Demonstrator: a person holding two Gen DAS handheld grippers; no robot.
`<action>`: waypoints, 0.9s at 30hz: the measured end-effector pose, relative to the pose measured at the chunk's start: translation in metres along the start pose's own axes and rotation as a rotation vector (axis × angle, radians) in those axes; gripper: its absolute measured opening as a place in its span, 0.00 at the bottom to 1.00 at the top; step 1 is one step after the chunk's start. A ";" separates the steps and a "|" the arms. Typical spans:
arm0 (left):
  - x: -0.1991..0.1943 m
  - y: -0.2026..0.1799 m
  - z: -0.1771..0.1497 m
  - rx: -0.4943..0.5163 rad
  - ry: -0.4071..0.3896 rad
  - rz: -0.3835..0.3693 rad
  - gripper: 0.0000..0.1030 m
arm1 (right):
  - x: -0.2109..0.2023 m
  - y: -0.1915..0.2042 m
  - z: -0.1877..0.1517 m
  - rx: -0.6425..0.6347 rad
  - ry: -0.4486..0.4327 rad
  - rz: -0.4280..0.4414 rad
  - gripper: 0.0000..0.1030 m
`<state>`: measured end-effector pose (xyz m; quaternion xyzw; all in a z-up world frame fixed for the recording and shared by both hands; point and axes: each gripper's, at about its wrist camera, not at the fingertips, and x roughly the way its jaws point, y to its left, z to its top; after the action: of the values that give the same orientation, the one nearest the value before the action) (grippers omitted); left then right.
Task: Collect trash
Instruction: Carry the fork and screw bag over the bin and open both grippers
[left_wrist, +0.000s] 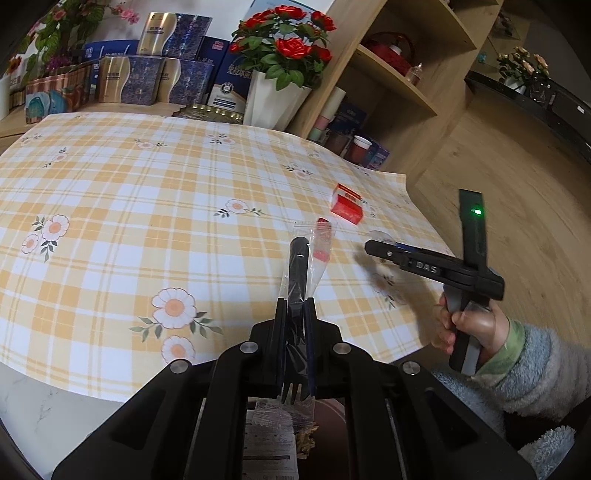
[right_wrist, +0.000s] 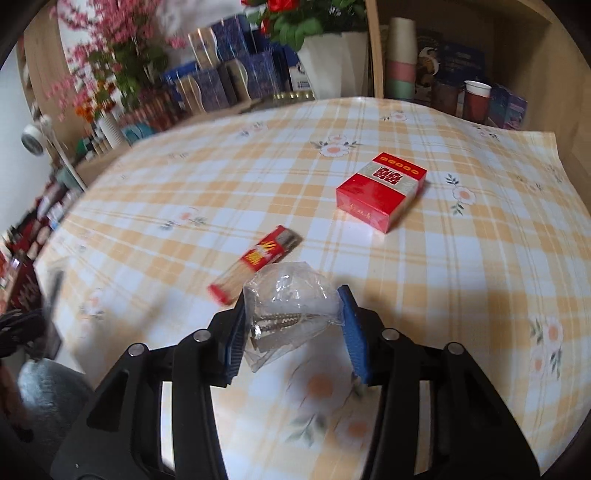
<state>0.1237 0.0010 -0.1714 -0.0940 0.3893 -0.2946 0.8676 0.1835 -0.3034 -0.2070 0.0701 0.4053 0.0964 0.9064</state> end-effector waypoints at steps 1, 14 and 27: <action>-0.002 -0.003 -0.001 0.006 0.001 -0.003 0.09 | -0.007 0.001 -0.004 0.009 -0.010 0.008 0.47; -0.019 -0.033 -0.047 0.103 0.065 0.007 0.09 | -0.089 0.023 -0.072 0.080 -0.066 0.065 0.47; -0.005 -0.042 -0.125 0.239 0.250 0.044 0.09 | -0.115 0.044 -0.139 0.057 -0.012 0.054 0.47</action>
<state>0.0114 -0.0216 -0.2361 0.0556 0.4582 -0.3292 0.8238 -0.0014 -0.2809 -0.2070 0.1071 0.4006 0.1088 0.9034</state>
